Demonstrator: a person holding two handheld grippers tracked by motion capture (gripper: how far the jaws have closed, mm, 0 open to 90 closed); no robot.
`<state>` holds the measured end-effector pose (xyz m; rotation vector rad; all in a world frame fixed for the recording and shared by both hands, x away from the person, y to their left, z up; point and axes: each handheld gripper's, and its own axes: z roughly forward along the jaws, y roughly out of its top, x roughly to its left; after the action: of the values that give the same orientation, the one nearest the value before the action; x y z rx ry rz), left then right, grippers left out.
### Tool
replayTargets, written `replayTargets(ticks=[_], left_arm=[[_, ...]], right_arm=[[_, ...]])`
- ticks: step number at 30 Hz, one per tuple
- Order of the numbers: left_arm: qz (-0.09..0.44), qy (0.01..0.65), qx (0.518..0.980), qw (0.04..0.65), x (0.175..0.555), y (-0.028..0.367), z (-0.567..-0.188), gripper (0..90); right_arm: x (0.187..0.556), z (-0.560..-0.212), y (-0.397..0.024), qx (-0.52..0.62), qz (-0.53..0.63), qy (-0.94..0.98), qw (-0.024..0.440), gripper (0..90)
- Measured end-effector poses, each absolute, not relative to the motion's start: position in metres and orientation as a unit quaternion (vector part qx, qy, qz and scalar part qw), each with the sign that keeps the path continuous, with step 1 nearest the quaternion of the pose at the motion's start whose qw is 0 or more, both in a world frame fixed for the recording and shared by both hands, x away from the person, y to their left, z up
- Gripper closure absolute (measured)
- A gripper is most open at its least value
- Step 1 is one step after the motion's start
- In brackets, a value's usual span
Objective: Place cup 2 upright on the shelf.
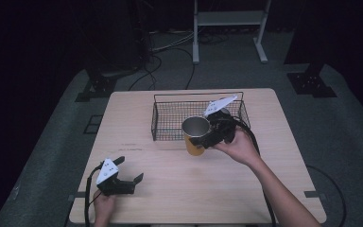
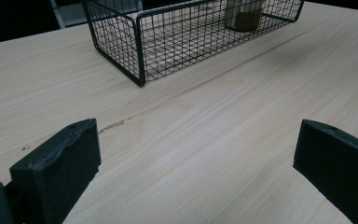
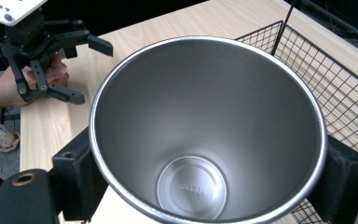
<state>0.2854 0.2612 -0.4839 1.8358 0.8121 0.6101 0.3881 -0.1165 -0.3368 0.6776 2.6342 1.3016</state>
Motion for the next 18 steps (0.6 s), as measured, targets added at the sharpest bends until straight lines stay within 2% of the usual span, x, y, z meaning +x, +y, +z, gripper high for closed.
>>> replayTargets(ticks=[18], left_arm=[[0.251, 0.336, 0.758, 0.500, 0.285, 0.262, -0.484, 0.0]], right_arm=[[0.412, -0.319, -0.106, 0.225, 0.429, 0.872, 0.068, 13.2]])
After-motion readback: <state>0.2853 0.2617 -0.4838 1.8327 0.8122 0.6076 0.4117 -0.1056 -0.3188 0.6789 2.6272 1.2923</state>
